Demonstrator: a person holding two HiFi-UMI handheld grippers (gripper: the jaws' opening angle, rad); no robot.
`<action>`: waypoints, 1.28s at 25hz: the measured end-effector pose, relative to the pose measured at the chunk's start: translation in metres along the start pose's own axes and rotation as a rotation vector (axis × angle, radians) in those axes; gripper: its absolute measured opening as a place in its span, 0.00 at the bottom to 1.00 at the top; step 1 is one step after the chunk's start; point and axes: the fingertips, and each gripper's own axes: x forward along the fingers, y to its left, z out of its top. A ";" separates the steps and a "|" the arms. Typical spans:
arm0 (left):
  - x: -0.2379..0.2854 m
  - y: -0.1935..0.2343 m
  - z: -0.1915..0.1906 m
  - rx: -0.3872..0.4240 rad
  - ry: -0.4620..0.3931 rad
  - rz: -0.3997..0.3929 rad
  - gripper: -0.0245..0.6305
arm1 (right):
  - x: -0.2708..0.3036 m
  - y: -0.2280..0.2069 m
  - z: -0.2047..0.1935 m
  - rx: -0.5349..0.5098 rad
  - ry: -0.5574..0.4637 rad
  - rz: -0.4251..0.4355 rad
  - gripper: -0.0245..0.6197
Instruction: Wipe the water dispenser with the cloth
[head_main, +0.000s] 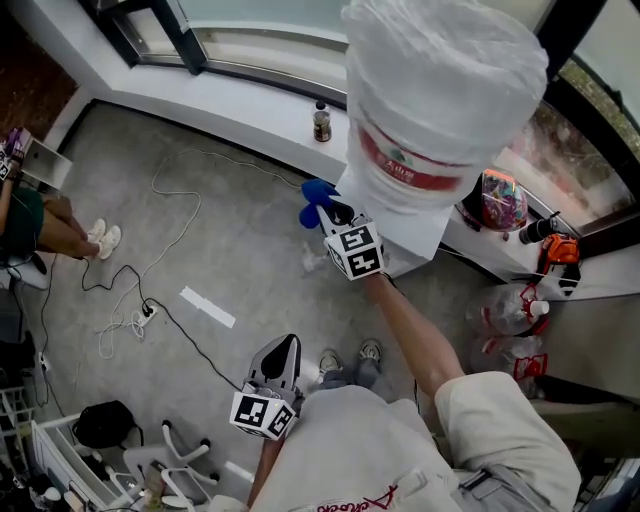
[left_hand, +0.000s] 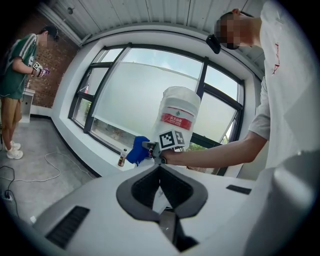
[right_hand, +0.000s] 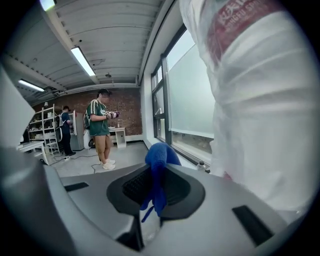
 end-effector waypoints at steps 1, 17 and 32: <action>-0.001 0.000 0.000 -0.001 0.001 0.004 0.06 | 0.000 -0.003 -0.006 0.006 0.015 -0.006 0.12; 0.019 -0.025 -0.004 0.008 0.024 -0.092 0.06 | -0.077 -0.043 -0.070 0.082 0.102 -0.104 0.12; 0.040 -0.068 -0.011 0.042 0.053 -0.252 0.06 | -0.195 -0.093 -0.114 0.172 0.107 -0.310 0.12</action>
